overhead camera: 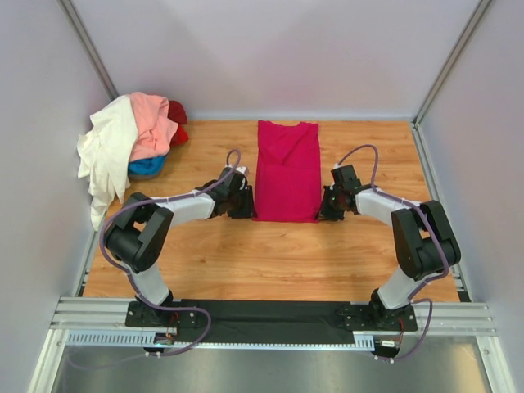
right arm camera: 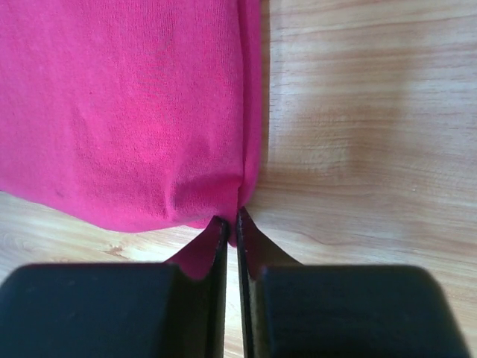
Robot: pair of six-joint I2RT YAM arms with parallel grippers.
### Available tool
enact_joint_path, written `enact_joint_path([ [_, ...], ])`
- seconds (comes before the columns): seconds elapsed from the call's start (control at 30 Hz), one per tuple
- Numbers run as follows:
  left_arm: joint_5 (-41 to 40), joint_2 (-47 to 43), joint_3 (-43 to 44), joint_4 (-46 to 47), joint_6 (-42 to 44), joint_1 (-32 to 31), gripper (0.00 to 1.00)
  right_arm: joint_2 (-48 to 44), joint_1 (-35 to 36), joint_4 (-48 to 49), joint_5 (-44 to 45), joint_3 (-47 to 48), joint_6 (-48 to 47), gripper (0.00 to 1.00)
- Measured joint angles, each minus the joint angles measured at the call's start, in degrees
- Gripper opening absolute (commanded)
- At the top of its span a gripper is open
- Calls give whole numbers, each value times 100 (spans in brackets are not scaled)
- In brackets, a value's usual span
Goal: Fold and stack the t-shirts
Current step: Fold the tshirt
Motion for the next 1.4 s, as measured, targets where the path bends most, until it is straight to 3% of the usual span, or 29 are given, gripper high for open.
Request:
enact_joint_path([
  [0.17,44,61,0,101,-7,0,28,0,0,-2,-7,-2,-4,0],
  [0.3,111,142,2,201,-28,-4,0,0,2,0,-11,-7,-4,0],
  [0.57,107,-90,-170,107,39,-9,0,-326,13,149,-33,-393,4,0],
  [0.73,105,-1093,-841,-227,28,-157,0,-1128,273,-79,-68,-1036,199,1],
  [1.0,-76,-2885,-1464,-1259,-72,-533,0,-2732,1344,-809,223,-1484,774,0],
  [1.17,-450,-3309,-907,-1996,11,-564,0,-2922,1408,-1311,708,-802,835,0],
  [1.4,-953,-2531,769,-2522,417,-372,0,-2105,1056,-1563,1165,754,483,0],
])
